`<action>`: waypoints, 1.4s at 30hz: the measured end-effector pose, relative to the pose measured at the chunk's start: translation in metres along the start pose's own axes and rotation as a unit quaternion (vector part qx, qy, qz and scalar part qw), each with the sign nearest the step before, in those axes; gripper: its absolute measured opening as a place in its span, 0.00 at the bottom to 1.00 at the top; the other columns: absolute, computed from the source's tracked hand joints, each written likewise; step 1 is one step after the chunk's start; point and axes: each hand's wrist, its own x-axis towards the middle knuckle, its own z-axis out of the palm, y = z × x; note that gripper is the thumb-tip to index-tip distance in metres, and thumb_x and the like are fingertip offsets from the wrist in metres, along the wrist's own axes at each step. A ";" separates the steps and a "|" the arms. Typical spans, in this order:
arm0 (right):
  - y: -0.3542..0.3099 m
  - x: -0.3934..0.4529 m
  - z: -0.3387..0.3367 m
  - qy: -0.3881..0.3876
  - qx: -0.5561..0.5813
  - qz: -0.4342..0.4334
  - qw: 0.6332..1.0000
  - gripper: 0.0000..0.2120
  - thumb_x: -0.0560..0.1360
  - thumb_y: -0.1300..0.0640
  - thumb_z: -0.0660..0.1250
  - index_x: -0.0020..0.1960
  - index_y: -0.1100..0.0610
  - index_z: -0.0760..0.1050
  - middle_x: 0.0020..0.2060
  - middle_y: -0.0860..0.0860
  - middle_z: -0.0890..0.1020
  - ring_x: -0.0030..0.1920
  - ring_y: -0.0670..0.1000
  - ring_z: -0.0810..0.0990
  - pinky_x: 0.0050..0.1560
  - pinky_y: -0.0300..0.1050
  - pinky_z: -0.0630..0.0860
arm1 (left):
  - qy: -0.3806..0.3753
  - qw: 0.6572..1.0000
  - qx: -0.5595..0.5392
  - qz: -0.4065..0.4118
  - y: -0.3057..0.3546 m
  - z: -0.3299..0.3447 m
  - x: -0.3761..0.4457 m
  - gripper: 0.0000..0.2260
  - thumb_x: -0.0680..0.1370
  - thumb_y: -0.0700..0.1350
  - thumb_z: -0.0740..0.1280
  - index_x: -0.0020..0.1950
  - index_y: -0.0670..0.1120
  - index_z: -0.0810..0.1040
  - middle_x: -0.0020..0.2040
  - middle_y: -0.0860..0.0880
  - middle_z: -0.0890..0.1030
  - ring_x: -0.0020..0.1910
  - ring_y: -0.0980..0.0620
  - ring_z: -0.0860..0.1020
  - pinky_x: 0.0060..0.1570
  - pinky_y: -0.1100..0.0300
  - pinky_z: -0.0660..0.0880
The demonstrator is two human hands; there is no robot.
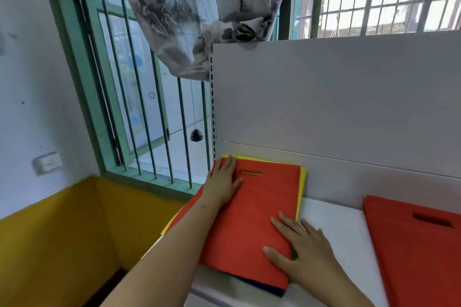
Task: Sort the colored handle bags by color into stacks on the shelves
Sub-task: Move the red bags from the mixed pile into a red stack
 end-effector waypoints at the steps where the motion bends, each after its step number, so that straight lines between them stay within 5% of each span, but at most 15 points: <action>1: 0.000 -0.001 -0.002 -0.004 -0.003 0.003 1.000 0.55 0.49 0.14 0.30 0.74 0.30 0.48 0.75 0.31 0.46 0.78 0.50 0.47 0.76 0.56 0.44 | 0.009 1.000 0.008 -0.006 0.004 0.000 0.001 0.32 0.82 0.58 0.57 0.81 0.50 0.46 0.81 0.52 0.46 0.79 0.49 0.42 0.74 0.42 0.52; 7: -0.003 0.001 -0.003 -0.019 0.018 0.013 1.000 0.55 0.49 0.14 0.31 0.74 0.30 0.49 0.75 0.32 0.46 0.78 0.50 0.49 0.76 0.57 0.45 | 0.051 0.990 0.084 -0.100 0.020 0.001 -0.003 0.34 0.81 0.60 0.59 0.76 0.36 0.58 0.76 0.38 0.62 0.76 0.42 0.61 0.74 0.50 0.58; 10: -0.002 0.001 -0.005 -0.012 0.002 0.013 1.000 0.56 0.49 0.16 0.26 0.74 0.30 0.52 0.75 0.33 0.49 0.78 0.51 0.49 0.76 0.57 0.44 | 0.062 0.984 0.145 -0.083 0.032 -0.009 -0.010 0.18 0.83 0.53 0.59 0.63 0.41 0.76 0.60 0.42 0.78 0.61 0.44 0.76 0.56 0.54 0.70; 13: -0.009 0.000 -0.009 -0.004 -0.029 0.005 1.000 0.52 0.54 0.19 0.22 0.72 0.30 0.55 0.75 0.32 0.53 0.78 0.50 0.50 0.76 0.57 0.43 | 0.047 0.973 0.223 -0.044 0.046 -0.020 -0.018 0.11 0.81 0.39 0.58 0.57 0.44 0.79 0.53 0.46 0.81 0.52 0.46 0.80 0.43 0.56 0.69; 16: -0.008 -0.008 -0.025 0.008 0.006 -0.003 1.000 0.21 0.79 0.35 0.46 0.71 0.32 0.61 0.76 0.38 0.57 0.77 0.50 0.53 0.77 0.53 0.47 | 0.044 0.978 0.201 -0.025 0.064 -0.042 -0.014 0.12 0.78 0.36 0.58 0.56 0.43 0.79 0.54 0.45 0.81 0.54 0.44 0.80 0.46 0.55 0.73; 19: 0.011 -0.032 -0.050 0.051 0.183 -0.007 0.982 0.13 0.81 0.48 0.59 0.62 0.32 0.71 0.66 0.33 0.67 0.65 0.33 0.68 0.63 0.24 0.61 | 0.058 0.989 0.132 0.032 0.090 -0.065 0.003 0.10 0.78 0.44 0.62 0.55 0.42 0.79 0.55 0.42 0.81 0.55 0.41 0.79 0.49 0.54 0.74; 22: 0.051 -0.061 -0.072 0.136 0.247 0.034 0.959 0.13 0.79 0.52 0.65 0.51 0.31 0.75 0.55 0.32 0.78 0.53 0.30 0.76 0.49 0.22 0.67 | 0.030 0.995 0.049 0.084 0.131 -0.070 0.014 0.12 0.78 0.48 0.63 0.55 0.43 0.79 0.55 0.42 0.81 0.55 0.41 0.78 0.47 0.55 0.71; 30: 0.159 -0.158 -0.123 0.280 0.128 0.202 0.930 0.12 0.77 0.56 0.68 0.58 0.44 0.81 0.55 0.40 0.81 0.59 0.42 0.76 0.57 0.30 0.65 | -0.014 0.972 -0.085 0.218 0.267 -0.003 0.017 0.11 0.76 0.48 0.65 0.55 0.46 0.70 0.51 0.43 0.81 0.51 0.41 0.78 0.47 0.50 0.74; 34: 0.199 -0.189 -0.121 0.317 0.037 0.304 0.897 0.11 0.79 0.52 0.65 0.58 0.44 0.81 0.55 0.44 0.82 0.59 0.48 0.78 0.56 0.37 0.69 | 0.033 0.962 -0.026 0.270 0.325 0.037 0.008 0.18 0.73 0.51 0.69 0.60 0.49 0.72 0.57 0.45 0.77 0.58 0.42 0.73 0.53 0.50 0.73; 37: 0.222 -0.195 -0.096 0.247 -0.103 0.369 0.890 0.15 0.80 0.42 0.58 0.62 0.39 0.77 0.56 0.46 0.79 0.56 0.52 0.76 0.52 0.47 0.71 | 0.037 0.982 0.009 0.186 0.338 0.082 -0.010 0.24 0.72 0.54 0.71 0.66 0.54 0.72 0.68 0.43 0.65 0.65 0.39 0.65 0.60 0.47 0.70; 40: 0.236 -0.198 -0.078 0.270 -0.052 0.364 0.890 0.20 0.80 0.39 0.52 0.66 0.41 0.75 0.60 0.44 0.79 0.59 0.50 0.76 0.55 0.44 0.70 | -0.125 0.986 -0.052 0.098 0.338 0.123 -0.026 0.27 0.75 0.56 0.67 0.73 0.55 0.65 0.74 0.38 0.54 0.70 0.33 0.60 0.68 0.42 0.66; 42: 0.233 -0.197 -0.081 0.309 -0.023 0.346 0.885 0.19 0.81 0.41 0.52 0.61 0.45 0.78 0.55 0.44 0.81 0.57 0.50 0.77 0.51 0.43 0.71 | -0.147 0.981 -0.090 0.091 0.337 0.132 -0.024 0.28 0.76 0.56 0.66 0.75 0.53 0.64 0.75 0.35 0.53 0.73 0.32 0.59 0.71 0.44 0.62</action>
